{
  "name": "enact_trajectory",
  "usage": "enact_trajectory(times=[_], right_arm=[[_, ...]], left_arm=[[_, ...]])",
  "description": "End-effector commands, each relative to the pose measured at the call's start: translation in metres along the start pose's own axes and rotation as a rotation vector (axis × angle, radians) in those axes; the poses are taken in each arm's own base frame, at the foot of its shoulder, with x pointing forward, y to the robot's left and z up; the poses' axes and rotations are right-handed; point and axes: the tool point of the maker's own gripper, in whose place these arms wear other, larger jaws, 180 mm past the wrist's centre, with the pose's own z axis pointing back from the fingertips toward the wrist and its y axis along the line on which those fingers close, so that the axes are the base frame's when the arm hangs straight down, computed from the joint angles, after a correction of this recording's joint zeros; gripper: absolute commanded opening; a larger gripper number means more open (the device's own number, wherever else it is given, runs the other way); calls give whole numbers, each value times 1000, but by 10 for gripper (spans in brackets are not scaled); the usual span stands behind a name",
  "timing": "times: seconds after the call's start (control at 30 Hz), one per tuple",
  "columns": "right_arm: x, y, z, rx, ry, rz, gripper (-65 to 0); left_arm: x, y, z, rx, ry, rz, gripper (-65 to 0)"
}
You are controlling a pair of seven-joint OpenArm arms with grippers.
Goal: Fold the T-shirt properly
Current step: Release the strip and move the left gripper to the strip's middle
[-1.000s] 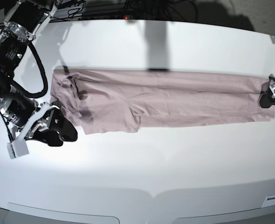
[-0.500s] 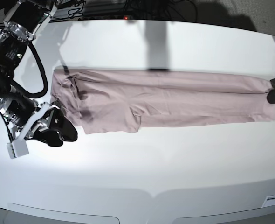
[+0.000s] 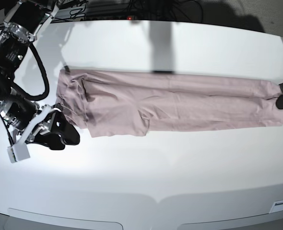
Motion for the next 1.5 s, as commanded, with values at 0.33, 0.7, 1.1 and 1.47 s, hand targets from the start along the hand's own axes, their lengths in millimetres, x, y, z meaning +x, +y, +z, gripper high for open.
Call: enact_trajectory(times=[0.33, 0.7, 1.1, 1.47], right_arm=[[14, 2, 4, 7, -41, 33, -327], [15, 2, 4, 7, -42, 33, -327], [15, 2, 4, 7, -42, 33, -327], [15, 2, 4, 7, -42, 33, -327]], left_arm=[[-9, -113, -24, -268, 106, -176, -650], [-42, -187, -57, -437, 97, -120, -650], [-89, -228, -86, -487, 178, -88, -650], [-85, -233, -87, -501, 148, -73, -336]])
